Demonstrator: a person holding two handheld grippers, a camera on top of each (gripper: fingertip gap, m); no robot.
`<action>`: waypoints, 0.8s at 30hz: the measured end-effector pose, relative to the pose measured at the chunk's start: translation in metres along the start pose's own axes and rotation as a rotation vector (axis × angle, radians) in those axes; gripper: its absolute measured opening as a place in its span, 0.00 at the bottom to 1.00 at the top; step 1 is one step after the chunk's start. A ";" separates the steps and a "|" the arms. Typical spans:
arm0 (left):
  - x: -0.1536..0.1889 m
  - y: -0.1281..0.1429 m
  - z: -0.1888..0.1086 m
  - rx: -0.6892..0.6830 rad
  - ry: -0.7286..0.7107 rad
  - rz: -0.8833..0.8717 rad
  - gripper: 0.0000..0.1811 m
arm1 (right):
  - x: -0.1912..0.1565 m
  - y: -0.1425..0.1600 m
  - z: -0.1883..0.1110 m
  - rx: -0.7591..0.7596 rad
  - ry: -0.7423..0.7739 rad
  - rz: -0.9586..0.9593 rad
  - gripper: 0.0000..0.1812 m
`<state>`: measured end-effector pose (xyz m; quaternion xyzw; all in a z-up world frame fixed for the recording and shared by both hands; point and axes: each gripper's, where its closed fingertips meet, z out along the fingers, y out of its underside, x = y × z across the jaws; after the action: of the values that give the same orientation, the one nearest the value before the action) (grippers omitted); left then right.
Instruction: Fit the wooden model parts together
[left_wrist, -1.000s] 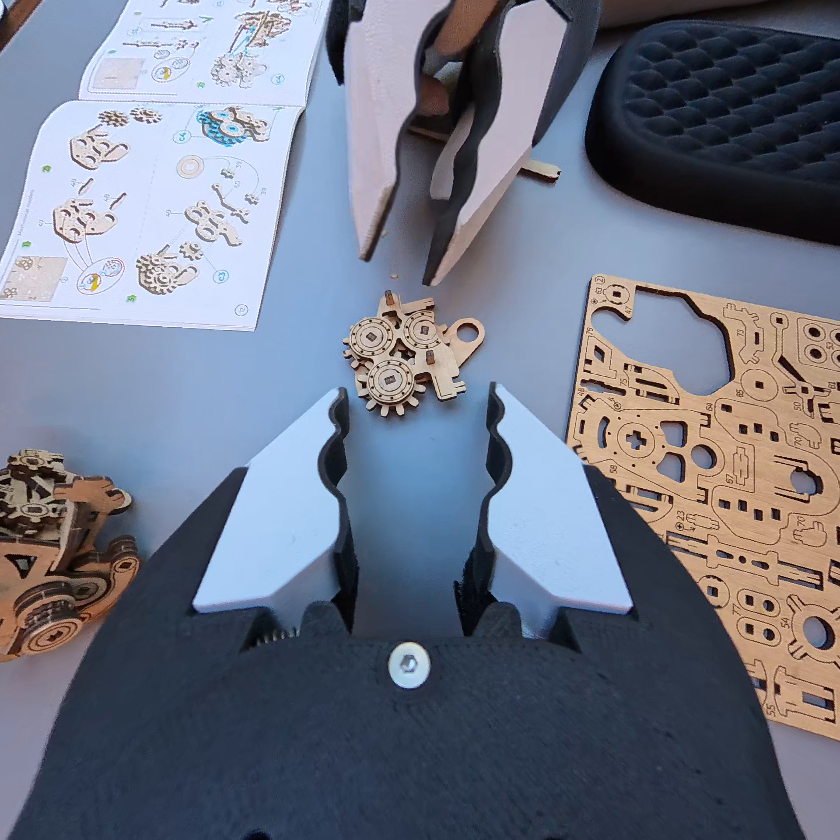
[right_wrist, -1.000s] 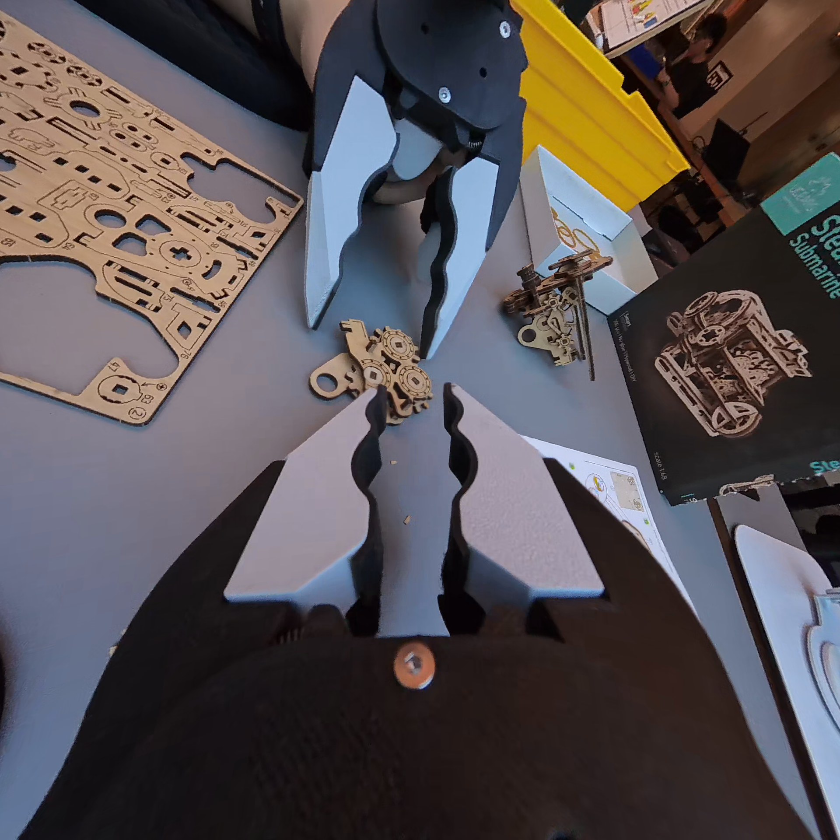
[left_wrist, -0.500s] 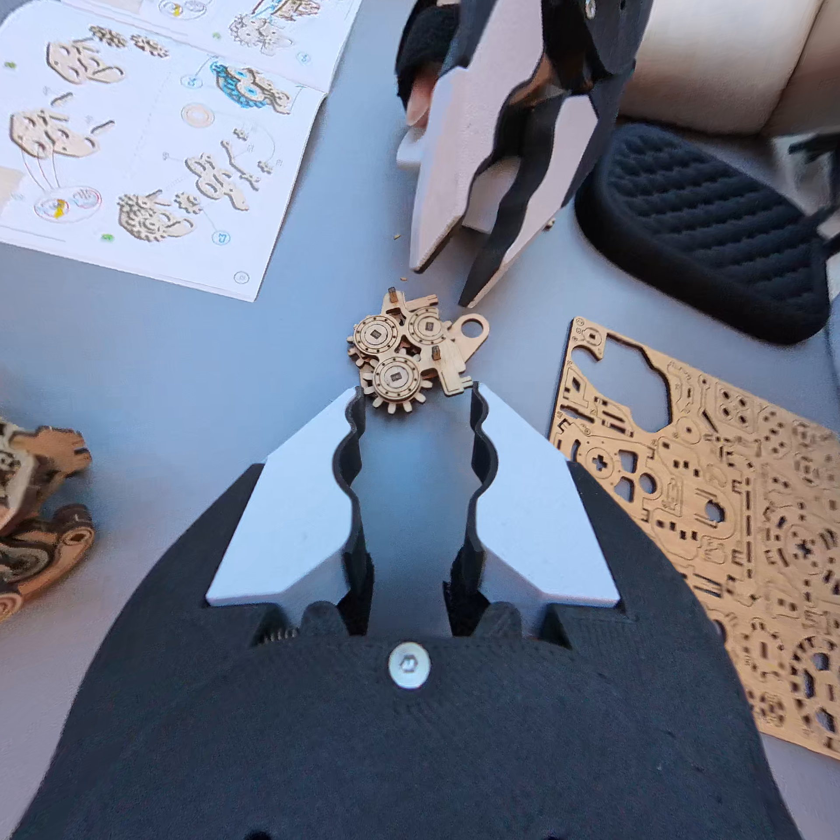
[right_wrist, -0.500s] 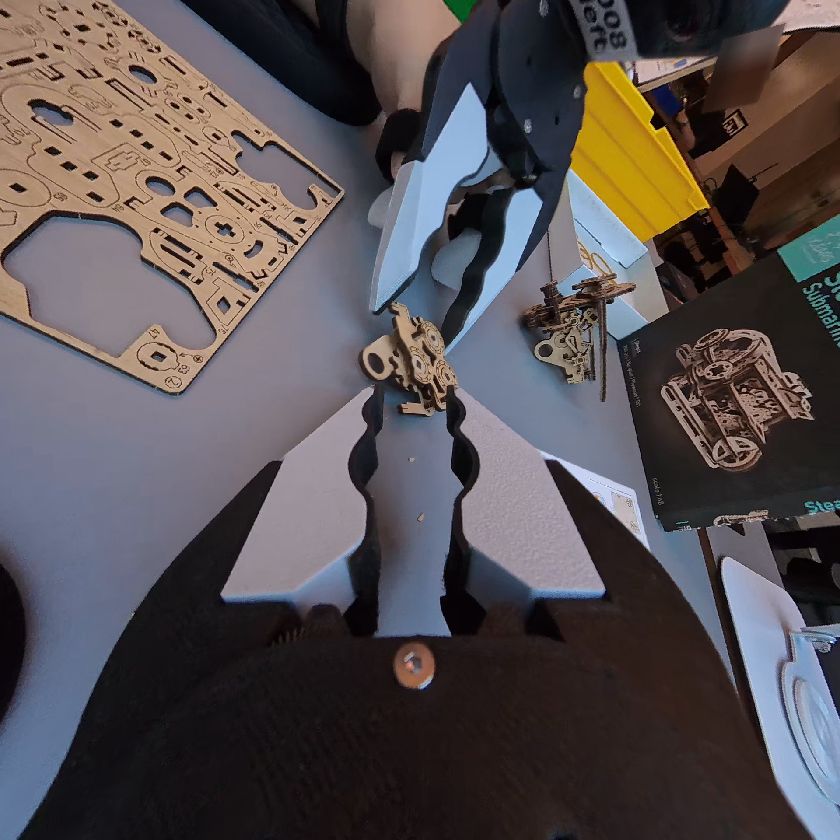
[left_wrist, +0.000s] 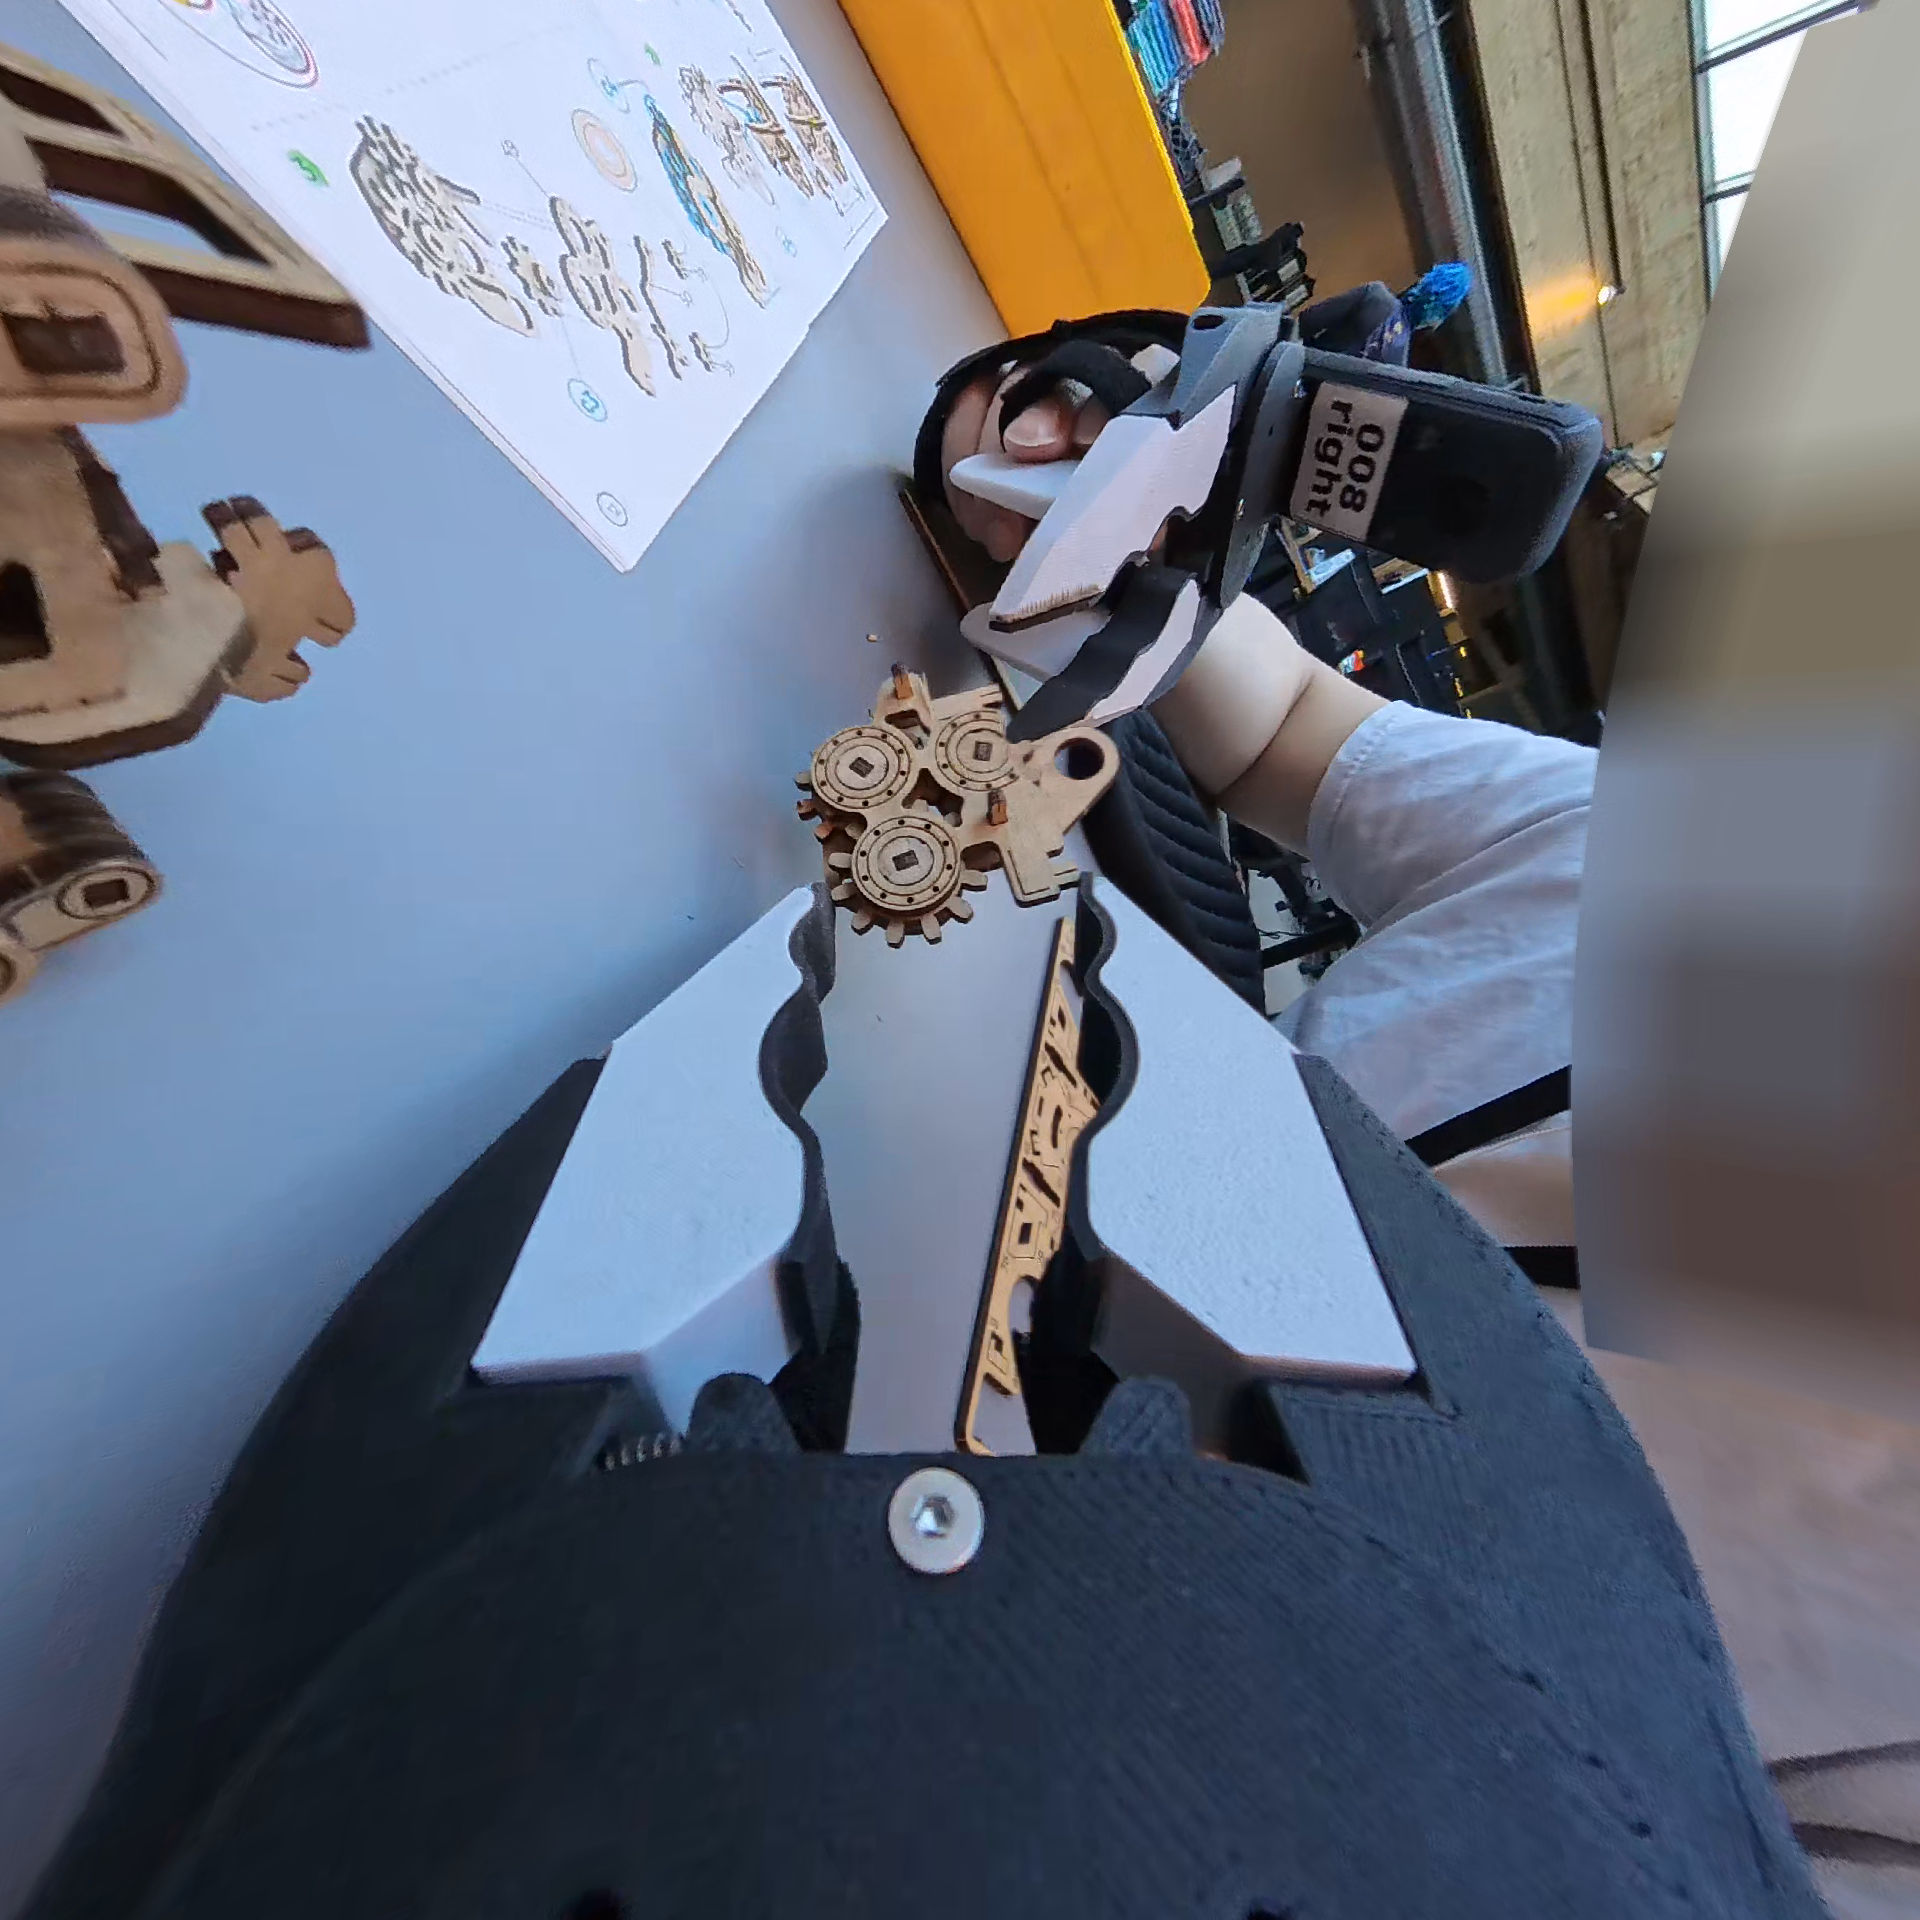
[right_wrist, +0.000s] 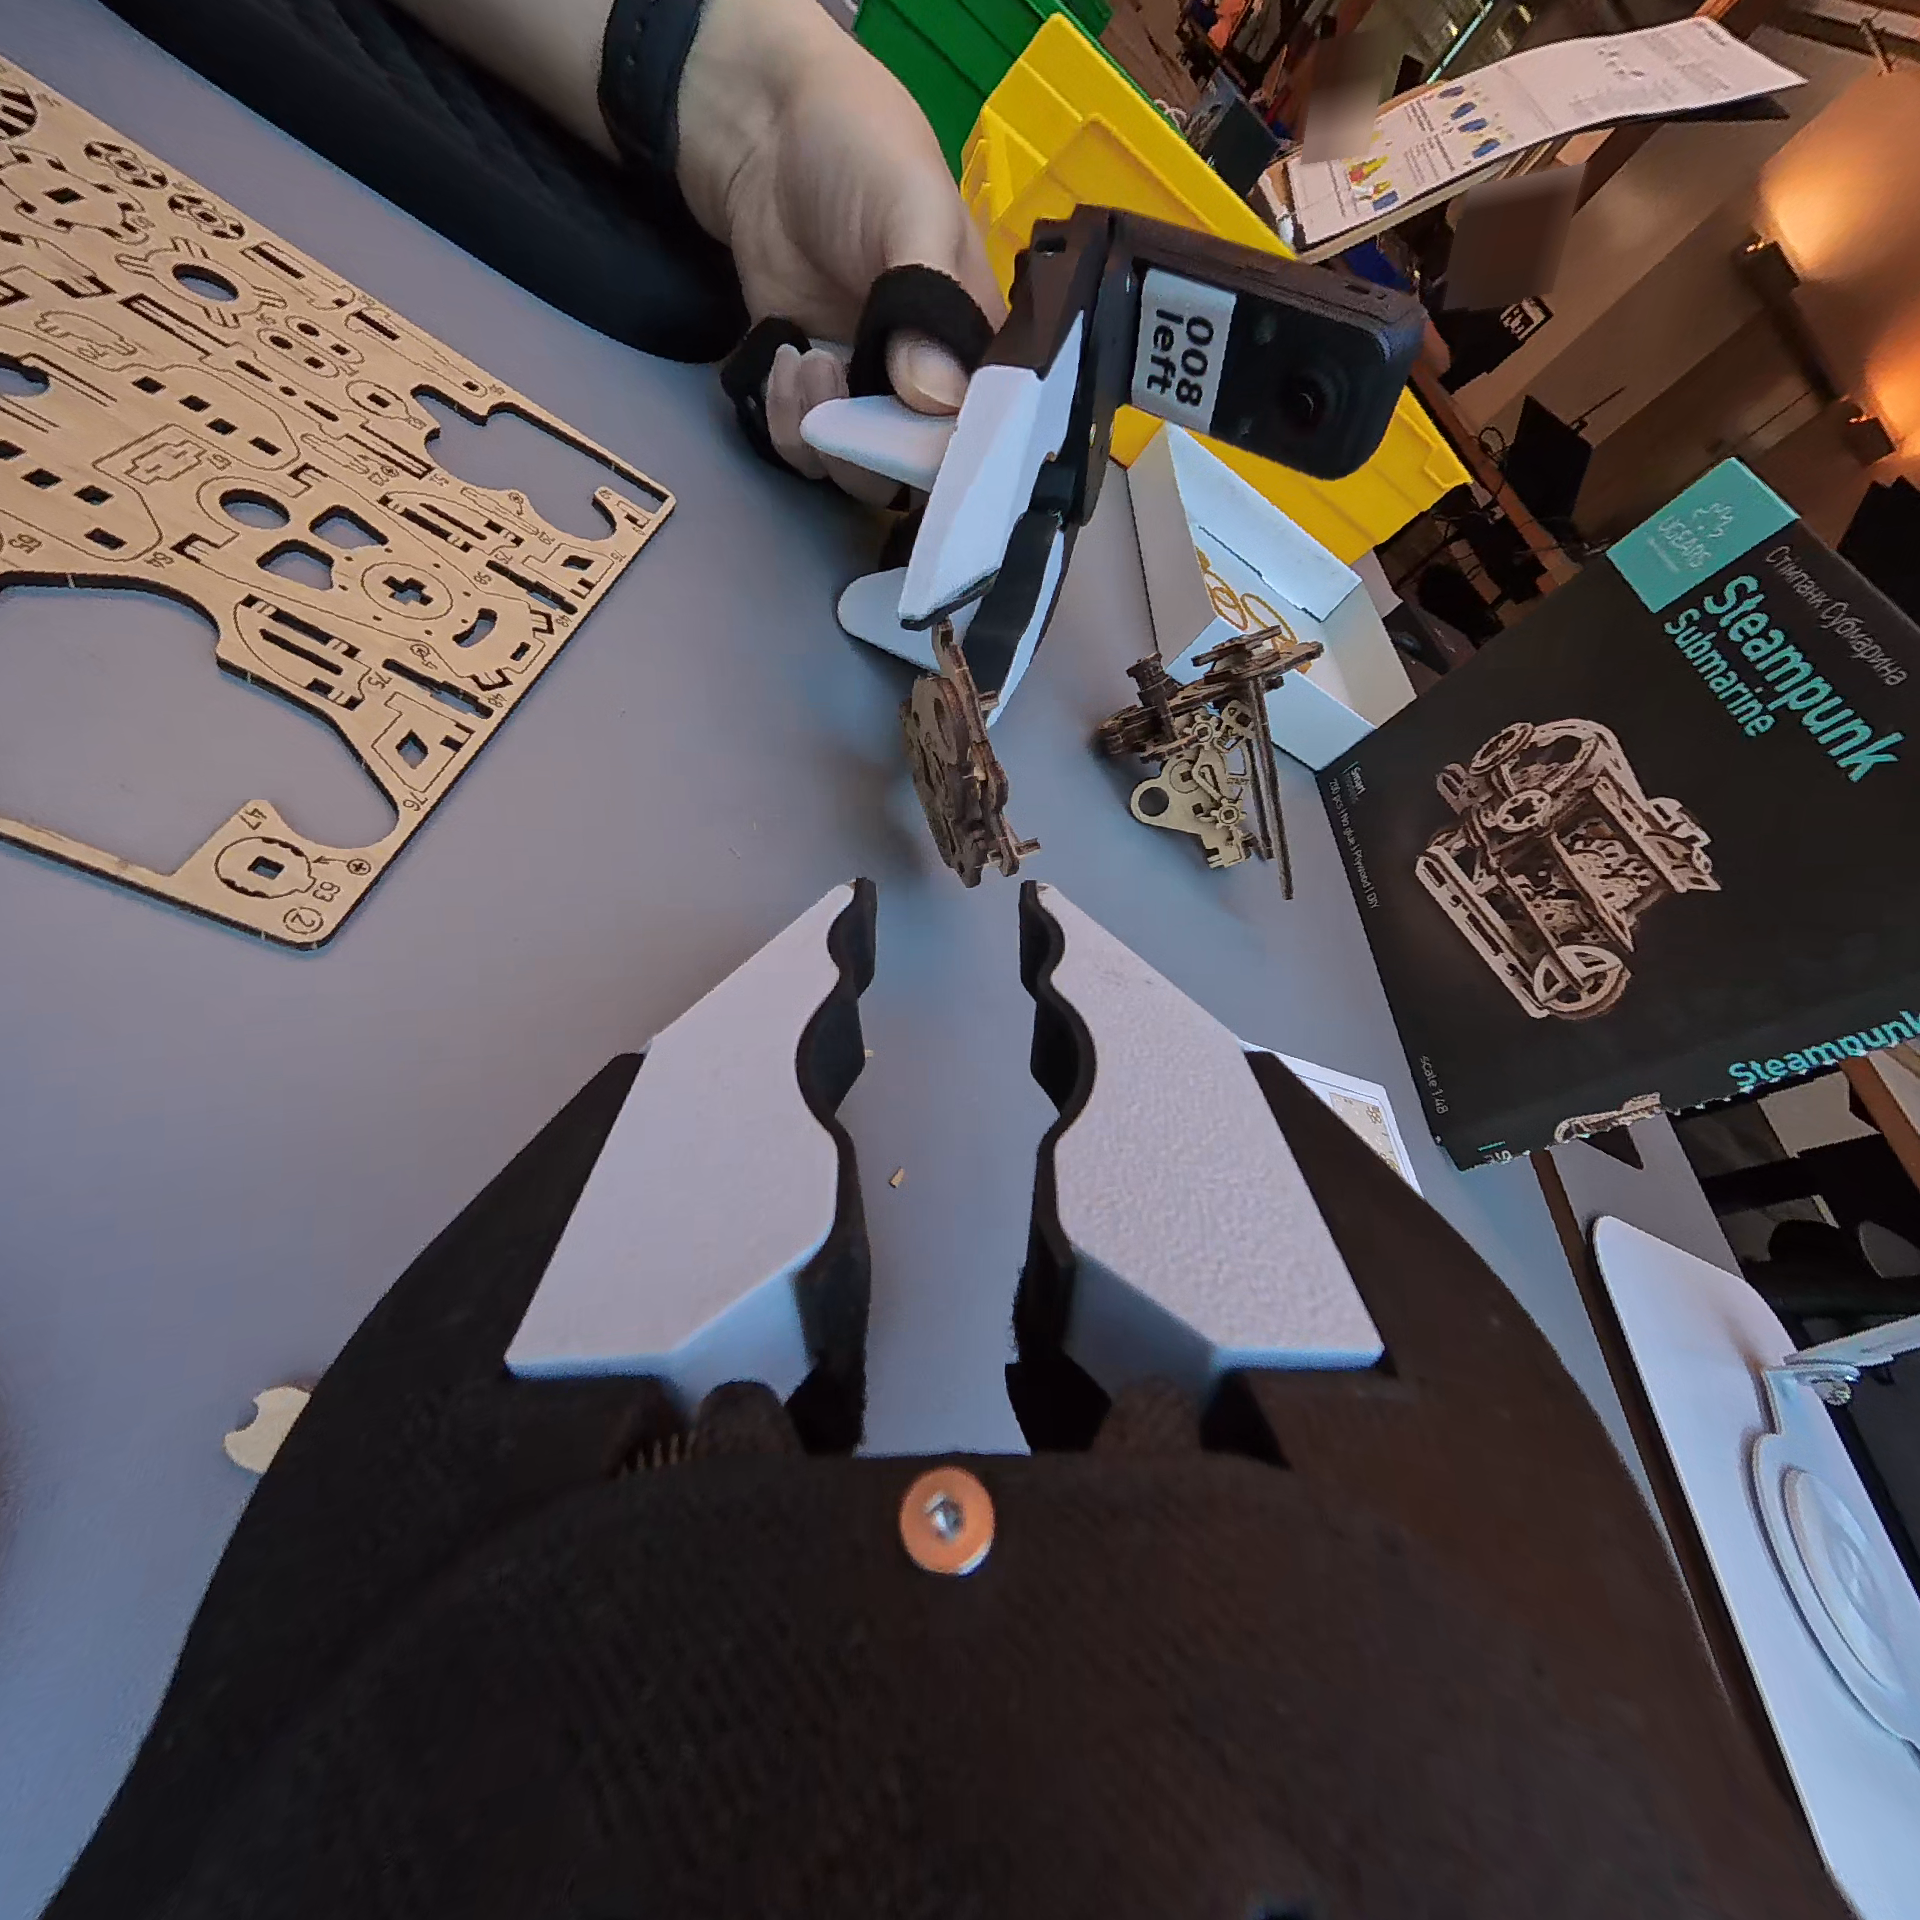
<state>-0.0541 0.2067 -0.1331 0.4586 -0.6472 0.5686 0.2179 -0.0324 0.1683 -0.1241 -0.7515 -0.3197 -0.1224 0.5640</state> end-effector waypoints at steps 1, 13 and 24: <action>0.000 0.001 0.000 -0.002 0.009 -0.009 0.25 | 0.000 0.000 0.000 -0.001 -0.001 -0.002 0.15; 0.001 -0.001 -0.003 0.002 0.059 -0.057 0.25 | -0.002 0.001 0.001 -0.009 0.000 -0.016 0.15; -0.001 0.000 -0.003 -0.007 0.023 -0.011 0.25 | -0.004 0.002 0.002 -0.021 -0.007 -0.035 0.15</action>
<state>-0.0538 0.2099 -0.1332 0.4548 -0.6442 0.5703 0.2300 -0.0345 0.1685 -0.1290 -0.7521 -0.3335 -0.1327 0.5528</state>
